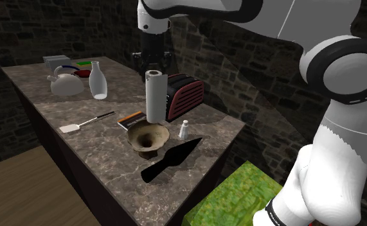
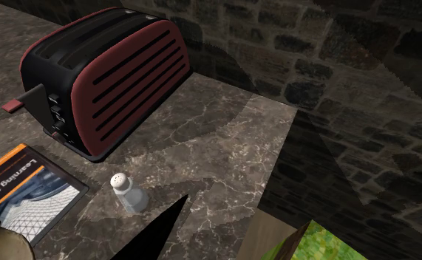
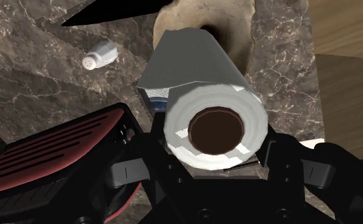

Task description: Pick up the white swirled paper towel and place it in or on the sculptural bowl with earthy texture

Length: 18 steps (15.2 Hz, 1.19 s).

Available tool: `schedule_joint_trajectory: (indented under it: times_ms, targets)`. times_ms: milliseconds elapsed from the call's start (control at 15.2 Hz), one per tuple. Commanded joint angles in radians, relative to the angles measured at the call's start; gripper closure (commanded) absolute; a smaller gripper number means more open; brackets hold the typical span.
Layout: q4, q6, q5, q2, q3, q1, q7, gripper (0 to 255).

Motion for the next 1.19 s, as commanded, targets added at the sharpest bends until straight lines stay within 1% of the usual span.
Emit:
schedule_joint_trajectory:
  times_ms: [0,462,990,1056,1122]
  targets:
    - [-0.04,0.032,0.0,-0.009,0.0,0.0,0.002,255]
    - [-0.164,0.138,0.0,-0.026,0.0,-0.002,0.009,255]
    - [-0.164,0.138,0.0,-0.026,0.0,-0.002,0.009,255]
    - [-0.164,0.138,0.0,-0.026,0.0,-0.002,0.009,0]
    - [-0.164,0.138,0.0,-0.026,0.0,-0.002,0.009,0]
